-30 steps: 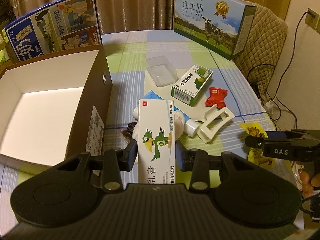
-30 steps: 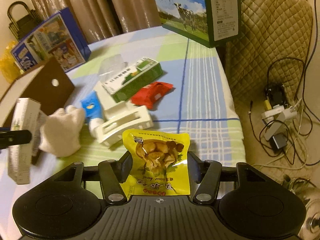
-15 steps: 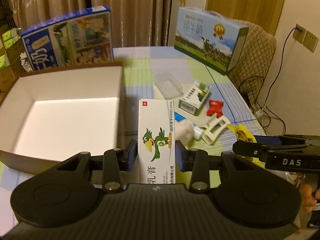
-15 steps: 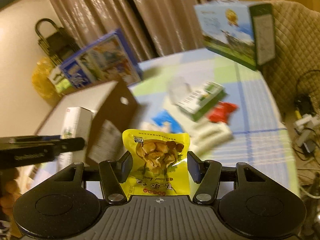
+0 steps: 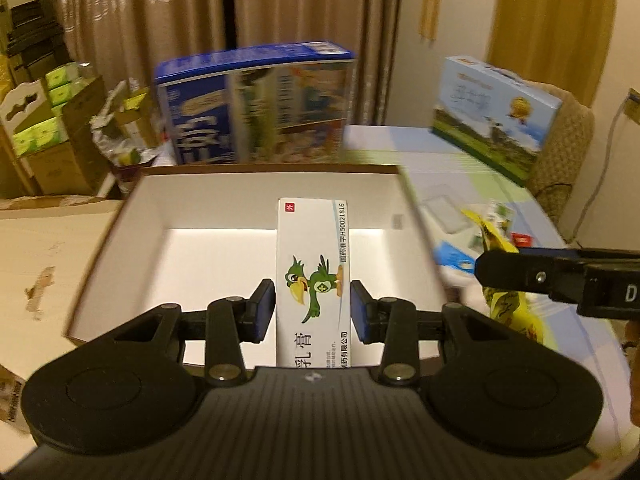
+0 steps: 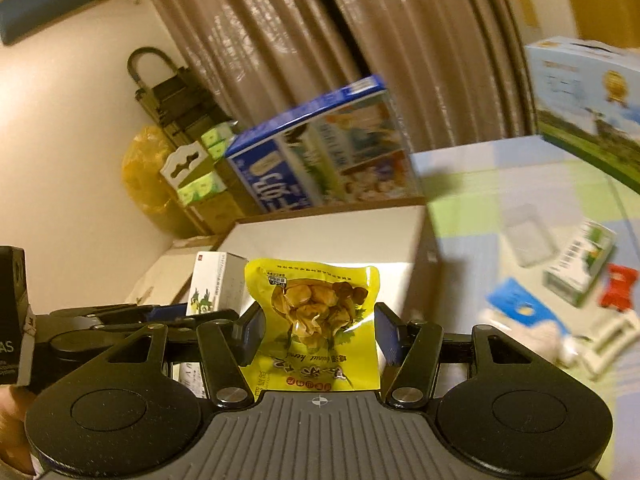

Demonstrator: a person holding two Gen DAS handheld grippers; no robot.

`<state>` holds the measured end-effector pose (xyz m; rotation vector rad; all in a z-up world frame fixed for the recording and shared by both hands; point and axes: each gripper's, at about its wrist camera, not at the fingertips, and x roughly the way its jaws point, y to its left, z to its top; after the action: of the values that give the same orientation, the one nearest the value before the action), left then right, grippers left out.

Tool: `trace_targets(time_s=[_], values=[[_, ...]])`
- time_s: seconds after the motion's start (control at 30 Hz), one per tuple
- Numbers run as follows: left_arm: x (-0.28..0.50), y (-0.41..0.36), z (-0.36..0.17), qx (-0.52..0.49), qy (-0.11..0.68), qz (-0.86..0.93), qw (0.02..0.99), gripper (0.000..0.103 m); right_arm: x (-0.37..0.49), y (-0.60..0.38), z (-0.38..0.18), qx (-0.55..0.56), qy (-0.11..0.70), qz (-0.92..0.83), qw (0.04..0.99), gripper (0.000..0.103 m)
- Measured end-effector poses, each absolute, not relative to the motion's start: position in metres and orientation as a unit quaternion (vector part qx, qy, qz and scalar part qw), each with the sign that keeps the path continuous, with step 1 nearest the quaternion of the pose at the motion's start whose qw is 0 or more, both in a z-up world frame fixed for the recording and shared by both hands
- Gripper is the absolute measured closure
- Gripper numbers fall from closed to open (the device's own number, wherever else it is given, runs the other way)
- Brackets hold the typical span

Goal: Organize objects
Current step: 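Carry the medicine box with the left tool while the right tool carries the packet into the brown box, then open the left tool to drop the medicine box while the right tool releases the packet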

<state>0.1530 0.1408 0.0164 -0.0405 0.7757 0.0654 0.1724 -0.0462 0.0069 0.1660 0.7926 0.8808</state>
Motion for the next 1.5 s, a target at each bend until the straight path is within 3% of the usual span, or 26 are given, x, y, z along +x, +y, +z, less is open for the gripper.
trace_targets(time_s=[0.37,1.03,1.2,1.5], values=[[0.197,0.221,-0.004,-0.026,0.405,0.061,0.912,0.068,0.195,0.059,-0.021,0.029,0.405,0.376,0.833,0.049],[0.250,0.241,-0.087,-0.039,0.540,0.012,0.841,0.070,0.219,0.104,-0.091,-0.045,0.495,0.305,0.813,0.048],[0.248,0.244,-0.083,-0.036,0.538,0.012,0.842,0.045,0.222,0.106,-0.091,-0.041,0.501,0.300,0.810,0.047],[0.239,0.258,-0.068,-0.041,0.525,0.030,0.849,0.028,0.218,0.110,-0.092,-0.049,0.500,0.311,0.807,0.042]])
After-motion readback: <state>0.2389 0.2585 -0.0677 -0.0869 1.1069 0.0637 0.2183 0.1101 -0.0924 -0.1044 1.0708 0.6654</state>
